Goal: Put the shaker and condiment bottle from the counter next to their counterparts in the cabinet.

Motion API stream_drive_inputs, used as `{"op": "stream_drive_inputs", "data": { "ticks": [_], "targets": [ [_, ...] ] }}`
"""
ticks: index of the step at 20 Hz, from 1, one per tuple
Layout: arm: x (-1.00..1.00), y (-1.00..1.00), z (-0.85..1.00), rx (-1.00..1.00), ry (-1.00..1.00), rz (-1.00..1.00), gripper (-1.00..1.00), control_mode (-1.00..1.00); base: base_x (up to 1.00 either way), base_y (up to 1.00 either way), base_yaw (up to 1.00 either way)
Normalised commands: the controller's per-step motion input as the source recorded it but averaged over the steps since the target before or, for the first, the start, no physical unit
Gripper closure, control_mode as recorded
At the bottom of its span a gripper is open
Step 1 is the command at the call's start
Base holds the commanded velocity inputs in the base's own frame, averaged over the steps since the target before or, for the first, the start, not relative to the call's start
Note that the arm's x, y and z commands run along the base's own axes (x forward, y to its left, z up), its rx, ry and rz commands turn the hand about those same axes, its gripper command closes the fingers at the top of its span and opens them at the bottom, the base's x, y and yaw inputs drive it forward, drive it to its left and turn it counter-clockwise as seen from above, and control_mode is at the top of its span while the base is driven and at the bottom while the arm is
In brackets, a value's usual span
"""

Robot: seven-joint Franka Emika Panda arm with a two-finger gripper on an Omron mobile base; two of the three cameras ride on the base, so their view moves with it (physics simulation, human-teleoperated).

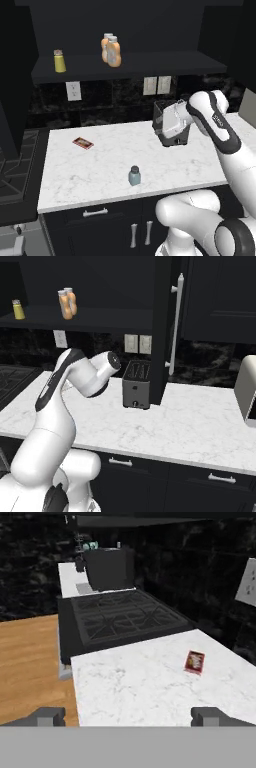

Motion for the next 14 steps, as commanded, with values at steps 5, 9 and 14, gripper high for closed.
{"op": "stream_drive_inputs", "data": {
  "ticks": [5,9,14],
  "targets": [
    [0.0,-0.39,-0.66,-0.02,0.05,0.41,-1.0,-1.0,0.0,0.0,0.0],
    [0.0,-0.16,-0.75,-0.02,-0.02,0.33,-1.0,-1.0,0.0,0.0,0.0],
    [-0.15,0.0,-0.65,0.0,0.0,0.21,-1.0,-1.0,0.0,0.0,0.0]
  ]
}}
